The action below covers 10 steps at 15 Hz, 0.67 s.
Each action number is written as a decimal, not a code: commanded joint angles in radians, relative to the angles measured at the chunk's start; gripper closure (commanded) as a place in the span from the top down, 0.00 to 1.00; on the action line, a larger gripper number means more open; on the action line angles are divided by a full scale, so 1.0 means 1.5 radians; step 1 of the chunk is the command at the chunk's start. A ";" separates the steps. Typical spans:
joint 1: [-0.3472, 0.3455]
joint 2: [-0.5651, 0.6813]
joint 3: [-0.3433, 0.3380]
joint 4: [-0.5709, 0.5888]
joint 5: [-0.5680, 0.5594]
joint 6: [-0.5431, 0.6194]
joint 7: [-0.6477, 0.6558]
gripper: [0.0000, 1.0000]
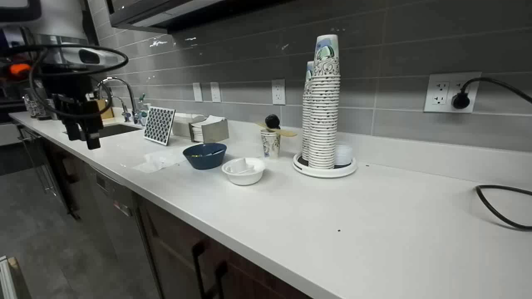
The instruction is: Take the pen out of the blue bowl
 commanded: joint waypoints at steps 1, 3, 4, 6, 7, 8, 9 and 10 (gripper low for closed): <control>-0.004 0.001 0.003 -0.003 0.002 -0.002 -0.003 1.00; -0.004 0.004 0.003 -0.007 0.002 -0.002 -0.003 1.00; 0.002 0.019 -0.007 0.003 0.021 0.022 -0.006 1.00; 0.005 0.055 -0.002 0.034 0.043 0.085 0.012 1.00; 0.007 0.080 0.000 0.053 0.063 0.137 0.023 1.00; 0.007 0.103 0.005 0.068 0.082 0.187 0.039 1.00; 0.007 0.143 0.015 0.090 0.096 0.251 0.056 1.00; 0.004 0.177 0.026 0.108 0.103 0.313 0.074 1.00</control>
